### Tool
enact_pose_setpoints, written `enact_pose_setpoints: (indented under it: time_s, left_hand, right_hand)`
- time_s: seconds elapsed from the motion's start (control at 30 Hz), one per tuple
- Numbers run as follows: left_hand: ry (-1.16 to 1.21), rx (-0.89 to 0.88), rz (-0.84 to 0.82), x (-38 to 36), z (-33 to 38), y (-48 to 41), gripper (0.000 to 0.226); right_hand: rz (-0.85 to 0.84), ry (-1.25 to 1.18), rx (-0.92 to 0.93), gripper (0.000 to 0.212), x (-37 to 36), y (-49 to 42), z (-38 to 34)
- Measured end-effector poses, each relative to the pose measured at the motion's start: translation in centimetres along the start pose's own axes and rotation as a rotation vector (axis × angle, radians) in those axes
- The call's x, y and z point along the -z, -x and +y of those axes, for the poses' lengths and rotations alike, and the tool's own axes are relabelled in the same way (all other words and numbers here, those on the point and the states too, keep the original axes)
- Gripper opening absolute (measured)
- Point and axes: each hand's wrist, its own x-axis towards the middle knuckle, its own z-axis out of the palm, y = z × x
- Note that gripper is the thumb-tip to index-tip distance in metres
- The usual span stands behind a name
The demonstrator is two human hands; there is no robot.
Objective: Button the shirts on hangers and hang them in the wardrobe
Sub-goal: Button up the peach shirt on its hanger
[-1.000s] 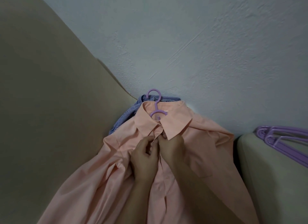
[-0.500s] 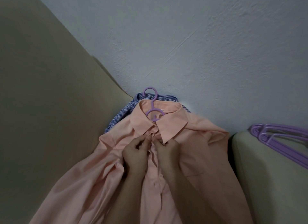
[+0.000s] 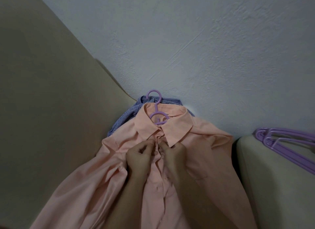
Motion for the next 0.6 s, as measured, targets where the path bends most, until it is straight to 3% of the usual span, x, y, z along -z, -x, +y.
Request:
enact_pose_setpoints:
  time_s: [0.2, 0.37, 0.5, 0.6]
  left_hand:
    - [0.051, 0.073, 0.005, -0.34, 0.44, 0.03, 0.01]
    - [0.0, 0.018, 0.016, -0.34, 0.44, 0.24, 0.007]
    - [-0.032, -0.008, 0.026, -0.43, 0.06, 0.25, 0.013]
    - [-0.031, 0.009, 0.032, -0.54, -0.25, 0.14, 0.012]
  right_hand:
    - [0.0, 0.092, 0.053, 0.024, 0.62, -0.24, 0.27]
    - [-0.044, 0.072, 0.053, 0.037, 0.87, -0.25, 0.36]
    - [-0.053, 0.078, 0.087, 0.015, 0.66, 0.07, 0.27]
    - [-0.024, 0.14, 0.117, 0.013, 0.66, -0.09, 0.72]
